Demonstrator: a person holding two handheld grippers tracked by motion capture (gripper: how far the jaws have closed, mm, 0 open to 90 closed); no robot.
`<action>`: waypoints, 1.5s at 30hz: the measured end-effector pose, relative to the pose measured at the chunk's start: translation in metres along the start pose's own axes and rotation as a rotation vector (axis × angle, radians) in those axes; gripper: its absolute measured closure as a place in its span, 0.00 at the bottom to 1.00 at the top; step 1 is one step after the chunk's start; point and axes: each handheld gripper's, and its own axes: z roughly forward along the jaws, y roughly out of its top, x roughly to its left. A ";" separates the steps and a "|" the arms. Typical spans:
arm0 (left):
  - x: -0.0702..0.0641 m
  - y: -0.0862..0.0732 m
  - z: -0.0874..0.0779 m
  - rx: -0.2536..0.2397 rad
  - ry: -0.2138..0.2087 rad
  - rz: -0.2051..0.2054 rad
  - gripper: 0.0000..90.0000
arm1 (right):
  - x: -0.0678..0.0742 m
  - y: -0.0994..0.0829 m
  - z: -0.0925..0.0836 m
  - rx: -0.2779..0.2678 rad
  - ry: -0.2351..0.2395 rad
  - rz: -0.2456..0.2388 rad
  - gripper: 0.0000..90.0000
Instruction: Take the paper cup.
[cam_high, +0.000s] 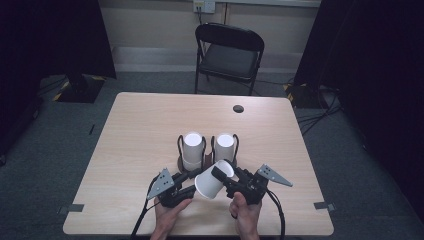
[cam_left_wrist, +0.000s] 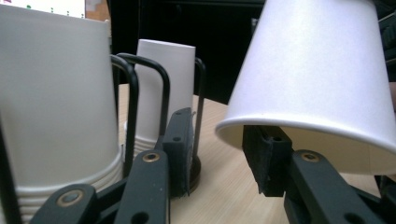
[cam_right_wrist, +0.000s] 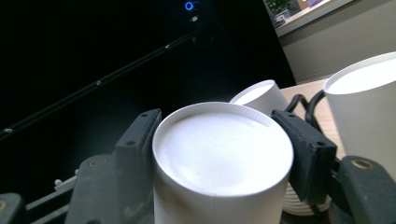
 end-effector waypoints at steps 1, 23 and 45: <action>-0.001 0.000 0.001 -0.006 -0.002 0.003 0.70 | 0.000 0.000 0.001 0.003 0.003 -0.001 0.40; -0.003 0.003 -0.007 -0.091 -0.020 0.017 0.88 | -0.006 -0.006 0.011 0.059 0.065 0.051 0.34; 0.001 0.005 -0.012 -0.005 -0.073 -0.034 0.95 | -0.005 0.002 0.003 0.063 -0.056 -0.141 0.32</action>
